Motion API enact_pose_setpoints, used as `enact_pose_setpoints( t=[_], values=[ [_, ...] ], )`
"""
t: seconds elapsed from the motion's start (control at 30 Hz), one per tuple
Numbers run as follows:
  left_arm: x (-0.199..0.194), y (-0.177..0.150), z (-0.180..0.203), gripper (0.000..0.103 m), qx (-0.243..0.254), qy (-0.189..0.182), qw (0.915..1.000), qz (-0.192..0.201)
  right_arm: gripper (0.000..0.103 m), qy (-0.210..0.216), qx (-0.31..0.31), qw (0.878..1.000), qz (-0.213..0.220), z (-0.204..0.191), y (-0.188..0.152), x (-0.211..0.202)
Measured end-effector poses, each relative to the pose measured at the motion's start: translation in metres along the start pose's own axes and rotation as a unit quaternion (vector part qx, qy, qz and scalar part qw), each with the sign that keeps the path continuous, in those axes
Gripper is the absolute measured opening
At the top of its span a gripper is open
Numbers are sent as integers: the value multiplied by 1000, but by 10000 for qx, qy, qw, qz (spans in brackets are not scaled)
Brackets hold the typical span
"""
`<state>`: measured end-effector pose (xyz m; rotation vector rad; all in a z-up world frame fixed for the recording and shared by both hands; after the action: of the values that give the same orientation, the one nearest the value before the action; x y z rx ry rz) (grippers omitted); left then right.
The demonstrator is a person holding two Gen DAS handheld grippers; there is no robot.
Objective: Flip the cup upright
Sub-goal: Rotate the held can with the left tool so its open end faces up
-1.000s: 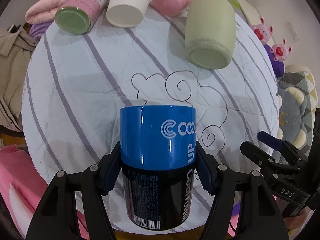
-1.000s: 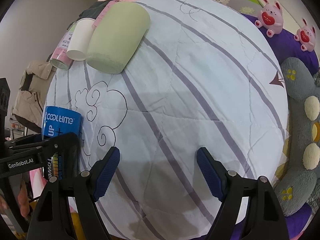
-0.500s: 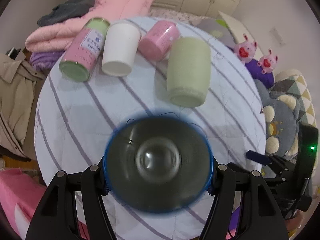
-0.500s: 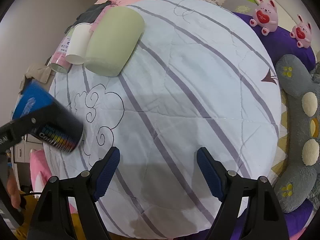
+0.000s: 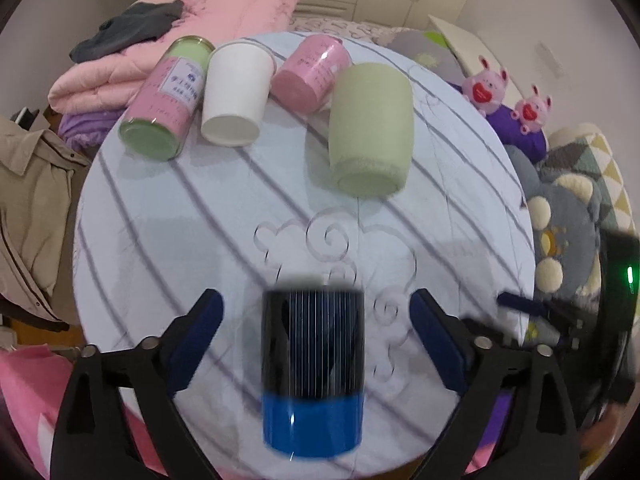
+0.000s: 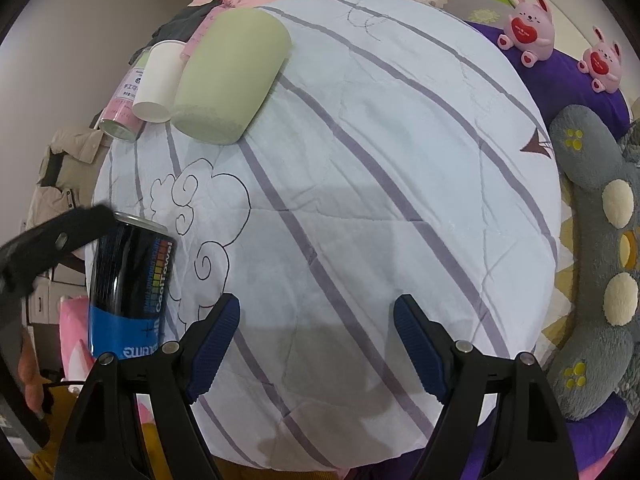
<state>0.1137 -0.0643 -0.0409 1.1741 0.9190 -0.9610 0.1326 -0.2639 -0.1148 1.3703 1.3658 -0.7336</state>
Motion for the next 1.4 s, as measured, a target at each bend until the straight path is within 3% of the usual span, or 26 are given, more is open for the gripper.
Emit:
enact_pose_setpoints(
  t=[0.13, 0.37, 0.4, 0.43, 0.47, 0.57, 0.67, 0.83, 1.27, 1.4],
  values=[
    [1, -32, -6, 102, 152, 278, 9993, -203, 81, -11, 33, 10000, 45, -5, -1, -2],
    [42, -62, -22, 101, -256, 199, 9942, -1024, 81, 36, -36, 10000, -11, -16, -11, 0],
    [45, -63, -22, 98, -282, 120, 9935, -1093, 81, 60, -62, 10000, -34, -18, -11, 1],
    [46, -62, -20, 76, -287, 82, 9926, -1174, 81, 68, -91, 9999, -55, -20, -12, 2],
    [46, -62, -16, 68, -183, 93, 9914, -1294, 81, 65, -115, 9999, -70, -23, -13, 3],
    [36, -57, -8, 68, 161, 370, 9914, -1242, 81, 114, -158, 9998, -48, -26, -13, 0],
    [23, -47, -5, 68, 286, 412, 9910, -1239, 81, 101, -168, 9998, 28, -26, -11, -5],
    [5, -18, 0, 68, 500, 659, 9920, -949, 81, 89, -15, 9999, 118, -15, -10, -11],
    [21, 18, 1, 76, 172, 473, 9961, -718, 81, 122, 132, 9998, 85, -4, -11, -9],
    [23, 26, 1, 75, 215, 628, 9958, -635, 81, 113, 137, 9998, 69, -3, -7, -8]
  ],
)
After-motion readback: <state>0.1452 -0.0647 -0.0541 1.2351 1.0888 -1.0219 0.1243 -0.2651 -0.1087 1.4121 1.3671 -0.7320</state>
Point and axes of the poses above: each gripper's, at about its wrist camera, not at the fingertips, and x roughly the way its jaws point, z to its right, y to its top, the point moved 1 cm from there along x, roughly the way its jaws point, and after that the axes turned 7 degrees about -x, right-handed, at the moved point
